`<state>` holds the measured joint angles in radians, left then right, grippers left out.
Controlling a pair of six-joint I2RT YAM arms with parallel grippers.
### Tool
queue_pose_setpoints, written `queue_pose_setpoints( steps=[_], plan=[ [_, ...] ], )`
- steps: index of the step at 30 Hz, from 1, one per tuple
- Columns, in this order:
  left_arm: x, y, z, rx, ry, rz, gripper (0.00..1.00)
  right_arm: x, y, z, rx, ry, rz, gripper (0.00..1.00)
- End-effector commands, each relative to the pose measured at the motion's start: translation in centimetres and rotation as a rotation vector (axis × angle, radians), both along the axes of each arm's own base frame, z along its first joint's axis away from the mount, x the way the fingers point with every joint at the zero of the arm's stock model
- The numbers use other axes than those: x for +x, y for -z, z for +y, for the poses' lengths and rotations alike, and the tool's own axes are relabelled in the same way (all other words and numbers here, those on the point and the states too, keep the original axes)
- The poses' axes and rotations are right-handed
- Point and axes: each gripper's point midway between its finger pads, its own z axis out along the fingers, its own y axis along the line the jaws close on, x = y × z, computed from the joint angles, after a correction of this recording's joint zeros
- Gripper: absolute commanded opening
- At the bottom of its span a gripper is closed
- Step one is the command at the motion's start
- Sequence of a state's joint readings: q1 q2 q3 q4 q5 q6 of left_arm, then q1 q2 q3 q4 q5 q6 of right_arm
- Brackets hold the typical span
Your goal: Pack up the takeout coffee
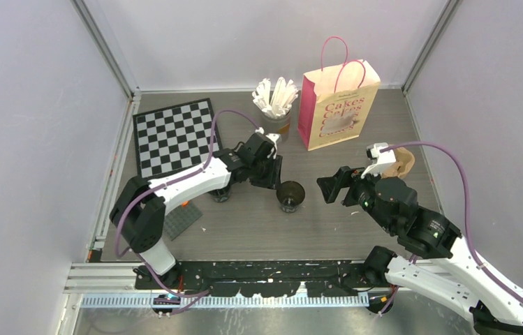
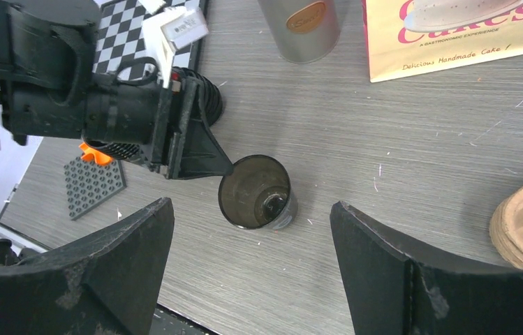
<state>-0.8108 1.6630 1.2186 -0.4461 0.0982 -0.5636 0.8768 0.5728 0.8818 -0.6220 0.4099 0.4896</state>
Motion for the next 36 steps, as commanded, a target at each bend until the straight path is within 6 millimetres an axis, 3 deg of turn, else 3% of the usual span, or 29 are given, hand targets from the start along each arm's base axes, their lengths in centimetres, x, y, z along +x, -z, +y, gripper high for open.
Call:
queue_pose_setpoints(
  steps=[1, 7, 12, 15, 23, 36],
  plan=[
    [1.0, -5.8, 1.0, -0.029, -0.019, -0.149, 0.44, 0.3, 0.0, 0.3, 0.016, 0.007, -0.001, 0.87],
    [3.4, -8.5, 6.7, 0.187, -0.146, -0.300, 0.54, 0.2, 0.2, 0.8, 0.027, -0.009, 0.004, 0.86],
    [6.1, -8.1, 10.7, 0.241, -0.261, -0.276, 0.51, 0.0, 0.5, 1.3, 0.038, -0.032, 0.017, 0.86],
    [7.5, -7.5, 12.1, 0.228, -0.307, -0.246, 0.48, -0.1, 0.5, 1.5, 0.043, -0.043, 0.022, 0.86],
    [9.9, -5.8, 12.7, 0.172, -0.330, -0.214, 0.41, -0.3, 0.6, 1.9, 0.057, -0.061, 0.028, 0.86],
    [11.8, -2.4, 12.2, 0.169, -0.329, -0.165, 0.36, -0.4, 0.6, 2.2, 0.058, -0.078, 0.028, 0.85]
  ],
)
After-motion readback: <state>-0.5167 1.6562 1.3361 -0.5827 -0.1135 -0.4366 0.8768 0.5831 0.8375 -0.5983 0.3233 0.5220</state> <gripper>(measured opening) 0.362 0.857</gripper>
